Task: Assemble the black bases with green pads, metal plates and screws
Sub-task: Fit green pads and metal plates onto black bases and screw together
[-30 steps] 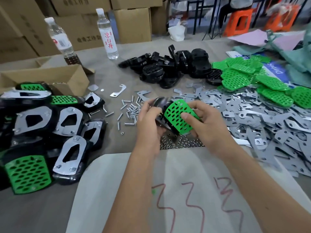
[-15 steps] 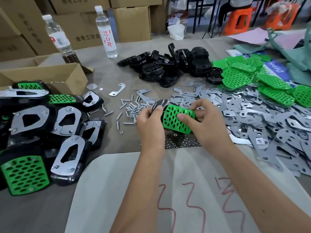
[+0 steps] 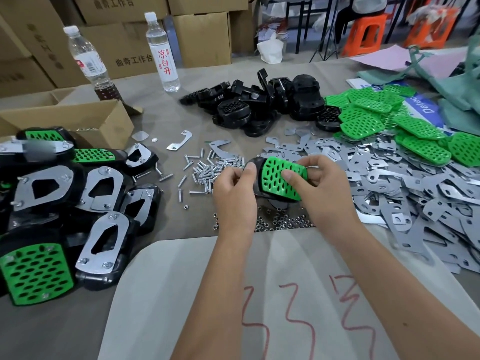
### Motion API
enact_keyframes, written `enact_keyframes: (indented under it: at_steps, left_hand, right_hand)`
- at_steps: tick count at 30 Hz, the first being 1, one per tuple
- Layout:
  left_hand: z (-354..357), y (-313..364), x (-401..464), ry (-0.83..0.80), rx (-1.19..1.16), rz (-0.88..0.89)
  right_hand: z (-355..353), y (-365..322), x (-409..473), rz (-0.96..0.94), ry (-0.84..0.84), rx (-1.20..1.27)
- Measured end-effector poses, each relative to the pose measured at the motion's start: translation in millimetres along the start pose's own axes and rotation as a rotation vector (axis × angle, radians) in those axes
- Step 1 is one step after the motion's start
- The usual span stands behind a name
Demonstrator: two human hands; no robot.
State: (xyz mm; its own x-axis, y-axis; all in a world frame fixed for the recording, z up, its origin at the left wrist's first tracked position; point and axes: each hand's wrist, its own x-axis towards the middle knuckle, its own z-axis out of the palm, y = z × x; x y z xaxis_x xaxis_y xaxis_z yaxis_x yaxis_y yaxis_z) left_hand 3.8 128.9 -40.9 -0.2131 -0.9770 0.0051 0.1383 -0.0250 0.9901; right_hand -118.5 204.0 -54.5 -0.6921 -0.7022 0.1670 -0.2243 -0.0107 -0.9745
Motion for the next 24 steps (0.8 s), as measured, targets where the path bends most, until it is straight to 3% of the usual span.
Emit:
enact_keyframes:
  at_steps: [6, 12, 15, 20, 24]
  left_hand:
    - [-5.6, -1.2, 0.1, -0.010, 0.088, 0.090]
    - [-4.0, -2.8, -1.7, 0.002, 0.004, 0.008]
    - [-2.5, -1.3, -2.2, -0.036, -0.025, -0.058]
    - [-5.9, -4.5, -2.7, -0.090, 0.156, 0.000]
    - [-8.1, -3.1, -0.6, -0.070, 0.015, -0.094]
  right_hand:
    - [0.5, -0.3, -0.5, -0.083, -0.040, -0.042]
    - [-3.7, 0.0, 3.1, -0.026, -0.115, 0.014]
    - [-1.4, -0.3, 3.3, -0.006, -0.049, -0.023]
    - [0.2, -0.8, -1.2, -0.035, 0.108, -0.160]
    - [-5.9, -1.7, 1.0, -0.032, 0.138, -0.257]
